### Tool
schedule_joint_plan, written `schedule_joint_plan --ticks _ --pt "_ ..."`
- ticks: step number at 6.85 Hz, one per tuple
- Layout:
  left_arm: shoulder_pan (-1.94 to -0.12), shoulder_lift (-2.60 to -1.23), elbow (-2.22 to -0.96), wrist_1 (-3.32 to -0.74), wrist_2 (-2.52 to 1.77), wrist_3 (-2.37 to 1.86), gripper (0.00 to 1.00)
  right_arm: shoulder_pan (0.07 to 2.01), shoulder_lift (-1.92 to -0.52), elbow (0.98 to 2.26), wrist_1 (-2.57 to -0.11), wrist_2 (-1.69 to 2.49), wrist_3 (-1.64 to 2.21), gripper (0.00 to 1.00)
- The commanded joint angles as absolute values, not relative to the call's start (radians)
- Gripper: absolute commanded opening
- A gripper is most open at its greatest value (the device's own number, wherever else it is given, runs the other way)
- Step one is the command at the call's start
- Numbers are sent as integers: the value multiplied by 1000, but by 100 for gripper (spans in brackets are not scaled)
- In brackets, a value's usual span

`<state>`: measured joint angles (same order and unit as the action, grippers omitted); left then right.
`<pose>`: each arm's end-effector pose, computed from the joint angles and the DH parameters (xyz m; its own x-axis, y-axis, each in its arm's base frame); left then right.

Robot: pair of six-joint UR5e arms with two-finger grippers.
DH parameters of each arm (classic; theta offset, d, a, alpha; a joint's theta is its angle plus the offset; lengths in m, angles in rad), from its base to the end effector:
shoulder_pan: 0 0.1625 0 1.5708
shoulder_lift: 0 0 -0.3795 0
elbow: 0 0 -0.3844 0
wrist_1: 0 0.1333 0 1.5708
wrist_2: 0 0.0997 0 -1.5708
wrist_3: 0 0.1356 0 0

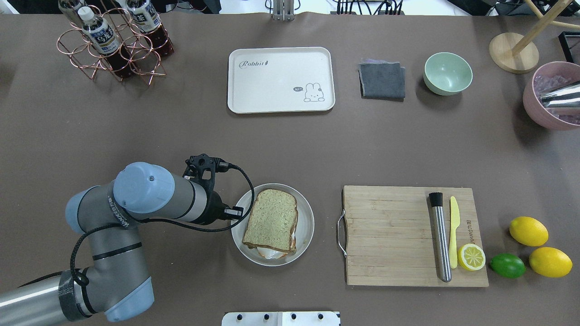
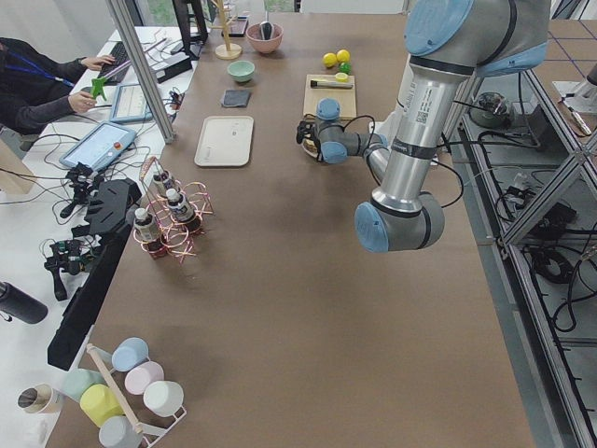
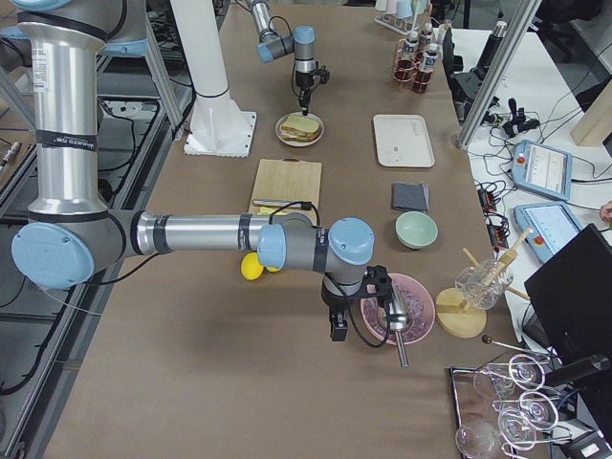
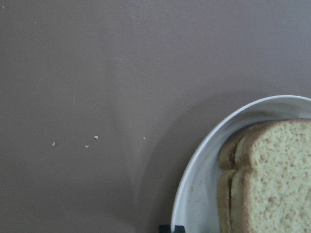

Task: Make sandwich and place on tray
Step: 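Carry the plate with the left gripper onto the white tray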

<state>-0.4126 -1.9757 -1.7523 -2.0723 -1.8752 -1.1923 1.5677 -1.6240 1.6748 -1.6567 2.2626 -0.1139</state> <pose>0.5405 -0.3377 0.2704 0.4468 0.1893 -0.8744 -0.0277 0.9798 0.1980 0.0454 -0.4598 0.6298 0.7648 -0.0937 0.6374 0.0906 0.9952 0.0376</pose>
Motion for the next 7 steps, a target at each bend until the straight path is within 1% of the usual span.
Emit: schedule_joint_plan --ticks 1,3,4,5,7 --pt "-466 -1986 -1766 -2075 -1902 -1162 0 1568 -1629 1674 -1657 2264 -120 100" --pt "-595 -1999 -1755 -2072 -2009 -1070 0 1568 -1629 1674 -1657 2263 -123 100" --pt "-657 -2049 -1706 -2071 -2029 -1062 0 1568 -1637 1675 -1657 2264 -121 100" --pt "-751 -2139 -1571 -2071 -2139 -996 0 1569 -1638 1674 -1657 2263 -121 100" --pt "-857 -2308 -1308 -2072 -2212 -907 0 1569 -1650 1675 -1655 2263 -118 100"
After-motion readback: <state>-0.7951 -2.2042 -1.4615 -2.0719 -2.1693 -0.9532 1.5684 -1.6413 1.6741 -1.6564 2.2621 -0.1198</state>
